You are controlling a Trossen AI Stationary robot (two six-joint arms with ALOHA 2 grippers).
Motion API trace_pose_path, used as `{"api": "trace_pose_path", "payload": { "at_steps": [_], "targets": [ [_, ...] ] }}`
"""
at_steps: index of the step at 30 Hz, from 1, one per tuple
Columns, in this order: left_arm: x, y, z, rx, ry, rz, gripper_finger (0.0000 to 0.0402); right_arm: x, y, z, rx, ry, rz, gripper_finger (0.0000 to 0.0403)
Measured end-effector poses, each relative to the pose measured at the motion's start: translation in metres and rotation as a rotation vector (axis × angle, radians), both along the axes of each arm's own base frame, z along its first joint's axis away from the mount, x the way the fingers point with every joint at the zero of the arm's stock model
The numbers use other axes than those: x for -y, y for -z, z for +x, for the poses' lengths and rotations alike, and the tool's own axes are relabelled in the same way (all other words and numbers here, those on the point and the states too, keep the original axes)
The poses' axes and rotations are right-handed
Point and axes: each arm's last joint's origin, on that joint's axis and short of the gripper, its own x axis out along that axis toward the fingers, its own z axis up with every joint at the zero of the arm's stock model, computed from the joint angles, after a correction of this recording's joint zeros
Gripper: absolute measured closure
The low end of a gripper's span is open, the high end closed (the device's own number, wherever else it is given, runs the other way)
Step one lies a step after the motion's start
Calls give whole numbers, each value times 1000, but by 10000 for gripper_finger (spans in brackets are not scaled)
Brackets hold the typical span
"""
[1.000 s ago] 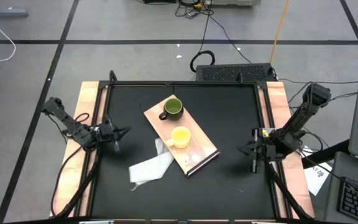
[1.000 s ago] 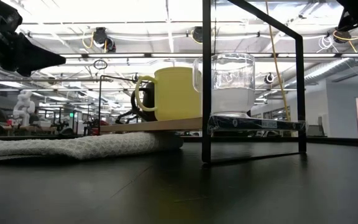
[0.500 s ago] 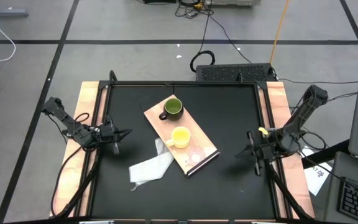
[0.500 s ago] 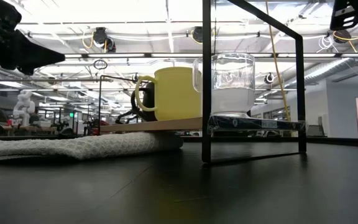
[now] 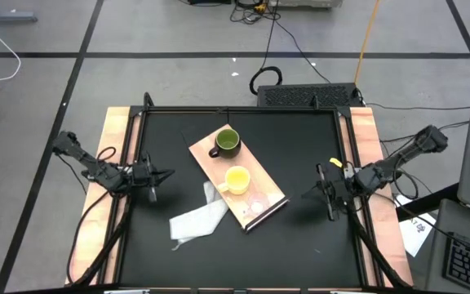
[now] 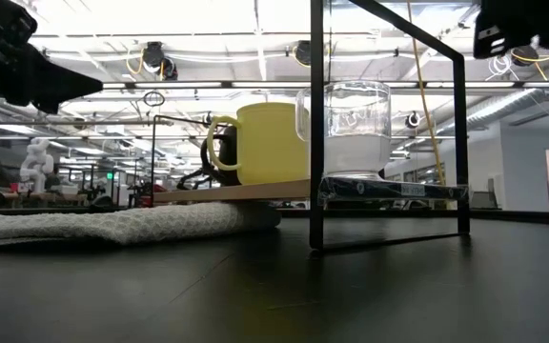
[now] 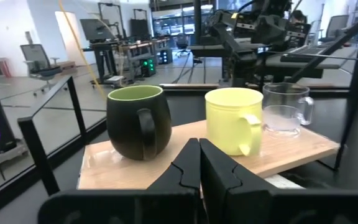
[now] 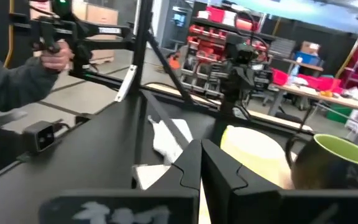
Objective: Stack small to large cups/mugs on shelf
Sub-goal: Adjust all the mugs
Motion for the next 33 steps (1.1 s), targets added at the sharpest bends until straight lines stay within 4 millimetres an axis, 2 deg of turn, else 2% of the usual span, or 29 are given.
{"api": "trace_pose_path", "payload": {
  "at_steps": [8,14,20,26,33],
  "targets": [
    [-6,0,3,-2,-18,16,401,17,3,8,-39,22,39,403],
    [-8,-1,5,2,-9,8,401,25,3,11,-46,-41,67,403],
    [-9,-2,4,-10,-10,-16,401,27,3,12,-54,-48,65,403],
    [-7,-2,5,-14,69,-36,401,26,7,11,-94,-92,50,403],
    [-13,-3,6,-12,2,-46,401,33,5,13,-78,-35,91,403]
  ]
}}
